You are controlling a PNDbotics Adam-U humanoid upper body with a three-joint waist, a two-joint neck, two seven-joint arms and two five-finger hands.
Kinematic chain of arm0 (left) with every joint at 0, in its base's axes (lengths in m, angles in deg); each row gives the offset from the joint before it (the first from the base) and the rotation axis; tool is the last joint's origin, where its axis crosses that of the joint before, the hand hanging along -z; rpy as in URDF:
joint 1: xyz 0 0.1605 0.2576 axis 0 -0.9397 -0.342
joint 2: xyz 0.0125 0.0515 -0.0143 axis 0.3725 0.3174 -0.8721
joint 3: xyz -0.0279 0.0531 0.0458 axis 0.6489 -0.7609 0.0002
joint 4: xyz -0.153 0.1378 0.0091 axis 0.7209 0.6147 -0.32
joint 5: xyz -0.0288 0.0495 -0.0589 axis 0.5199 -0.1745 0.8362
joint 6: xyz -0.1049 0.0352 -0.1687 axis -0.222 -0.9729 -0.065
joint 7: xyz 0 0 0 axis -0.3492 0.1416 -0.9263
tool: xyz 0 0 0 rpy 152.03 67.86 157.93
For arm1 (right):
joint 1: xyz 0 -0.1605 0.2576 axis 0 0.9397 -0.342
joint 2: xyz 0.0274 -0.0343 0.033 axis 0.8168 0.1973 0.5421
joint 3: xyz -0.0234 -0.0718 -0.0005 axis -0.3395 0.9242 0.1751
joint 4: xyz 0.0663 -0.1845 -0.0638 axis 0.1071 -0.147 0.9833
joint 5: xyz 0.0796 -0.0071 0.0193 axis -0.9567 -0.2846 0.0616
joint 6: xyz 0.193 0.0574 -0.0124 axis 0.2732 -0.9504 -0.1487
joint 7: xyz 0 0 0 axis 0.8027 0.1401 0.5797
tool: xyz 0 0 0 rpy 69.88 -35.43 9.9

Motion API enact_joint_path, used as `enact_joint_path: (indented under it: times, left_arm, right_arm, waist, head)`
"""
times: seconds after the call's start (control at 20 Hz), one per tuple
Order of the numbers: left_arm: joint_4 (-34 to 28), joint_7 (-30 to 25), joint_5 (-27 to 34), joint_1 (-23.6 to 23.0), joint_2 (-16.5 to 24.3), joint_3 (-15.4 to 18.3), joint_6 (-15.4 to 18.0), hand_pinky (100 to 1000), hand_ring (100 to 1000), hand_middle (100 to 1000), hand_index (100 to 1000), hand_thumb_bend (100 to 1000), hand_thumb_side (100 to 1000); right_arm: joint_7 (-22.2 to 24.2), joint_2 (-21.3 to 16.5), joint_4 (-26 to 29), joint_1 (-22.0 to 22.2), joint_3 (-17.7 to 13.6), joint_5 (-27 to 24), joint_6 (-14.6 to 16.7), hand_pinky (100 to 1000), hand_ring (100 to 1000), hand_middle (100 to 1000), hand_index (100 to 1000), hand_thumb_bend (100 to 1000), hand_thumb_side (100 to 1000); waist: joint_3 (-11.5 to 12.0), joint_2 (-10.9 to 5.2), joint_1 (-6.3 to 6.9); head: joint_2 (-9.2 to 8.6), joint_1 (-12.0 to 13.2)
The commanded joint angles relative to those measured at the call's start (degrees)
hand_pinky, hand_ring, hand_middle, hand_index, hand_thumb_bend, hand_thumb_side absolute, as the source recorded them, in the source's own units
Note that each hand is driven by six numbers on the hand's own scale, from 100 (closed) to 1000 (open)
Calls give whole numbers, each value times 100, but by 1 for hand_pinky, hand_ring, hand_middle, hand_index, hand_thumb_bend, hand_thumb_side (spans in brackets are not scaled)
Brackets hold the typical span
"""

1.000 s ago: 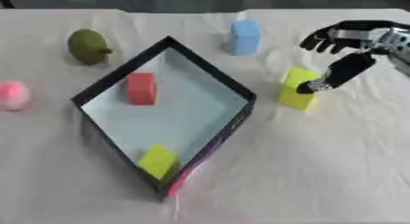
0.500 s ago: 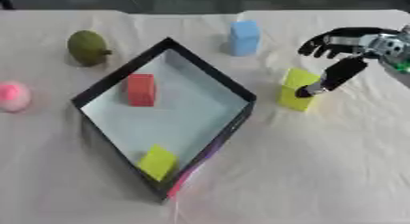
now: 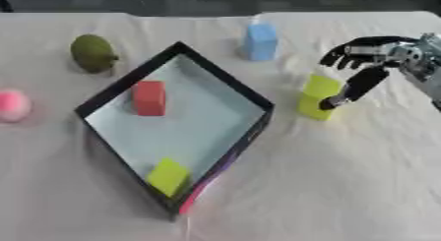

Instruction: Pick up objects on the table and place them in the box.

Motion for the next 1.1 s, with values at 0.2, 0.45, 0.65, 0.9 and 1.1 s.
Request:
enact_joint_path:
  times: [0.2, 0.45, 0.65, 0.9, 1.1]
  left_arm:
    - [-95, -22, 17, 90, 49, 12, 8, 791, 838, 800, 832, 318, 653]
    - [-98, -19, 20, 96, 44, 12, 10, 791, 838, 800, 832, 317, 653]
    - [-97, -33, 24, 95, 46, 3, 8, 791, 838, 800, 832, 317, 653]
    - [-94, -31, 24, 90, 52, 9, 9, 791, 838, 800, 832, 316, 654]
    - [-94, -34, 20, 81, 72, 11, 10, 791, 838, 800, 832, 315, 654]
  right_arm:
    - [124, 98, -326, -160, 28, 257, 119, 870, 868, 855, 913, 635, 374]
    - [109, 267, -580, -178, 31, 358, 156, 863, 842, 807, 899, 625, 373]
    - [-13, 359, -707, -187, 26, 403, 120, 838, 797, 667, 795, 574, 313]
    - [-508, 291, -391, -83, -127, 108, -166, 784, 682, 524, 650, 456, 100]
    - [-762, -117, 691, 47, -353, -329, -427, 770, 655, 512, 630, 414, 100]
  waist:
    - [25, -3, 46]
    - [28, -14, 47]
    - [24, -22, 47]
    - [7, -35, 44]
    - [-13, -48, 27]
  head:
    - [34, 33]
    - [144, 86]
    - [133, 91]
    - [134, 115]
    - [119, 136]
